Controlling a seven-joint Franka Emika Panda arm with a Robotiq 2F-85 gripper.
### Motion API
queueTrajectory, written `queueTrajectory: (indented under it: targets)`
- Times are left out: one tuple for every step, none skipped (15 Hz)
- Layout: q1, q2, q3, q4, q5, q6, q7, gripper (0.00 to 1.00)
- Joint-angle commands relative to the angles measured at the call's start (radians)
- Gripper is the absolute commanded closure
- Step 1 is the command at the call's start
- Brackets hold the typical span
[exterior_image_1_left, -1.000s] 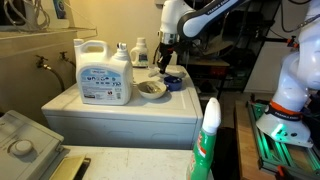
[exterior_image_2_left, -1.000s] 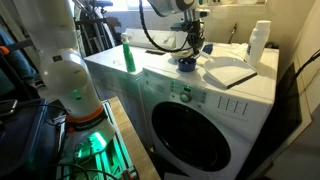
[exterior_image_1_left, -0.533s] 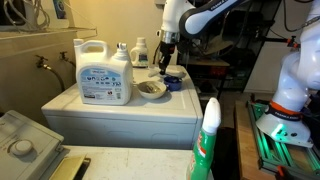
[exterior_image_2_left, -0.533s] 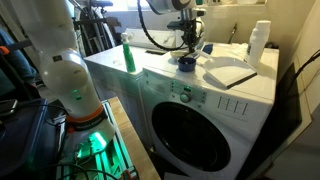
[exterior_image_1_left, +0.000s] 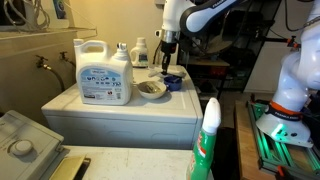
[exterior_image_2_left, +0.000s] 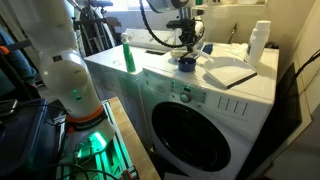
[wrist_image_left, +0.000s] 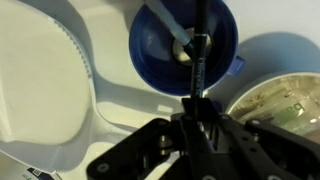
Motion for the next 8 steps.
queueTrajectory:
  targets:
    - [0.0, -0.007, 0.007, -0.012, -0.008, -0.057, -0.06, 0.97]
    - [0.0, -0.004, 0.007, -0.011, -0.01, -0.067, -0.063, 0.97]
    - [-0.001, -0.001, 0.008, -0.01, -0.01, -0.077, -0.07, 0.97]
    - [-0.001, 0.003, 0.007, -0.007, -0.015, -0.084, -0.065, 0.97]
    - [-0.001, 0.009, 0.007, -0.002, -0.01, -0.096, -0.057, 0.61]
    - [-0.001, 0.011, 0.007, -0.001, -0.009, -0.097, -0.052, 0.6]
    - [-0.001, 0.014, 0.006, 0.002, -0.006, -0.097, -0.043, 0.54]
    - [-0.002, 0.014, 0.005, 0.004, -0.007, -0.091, -0.031, 0.47]
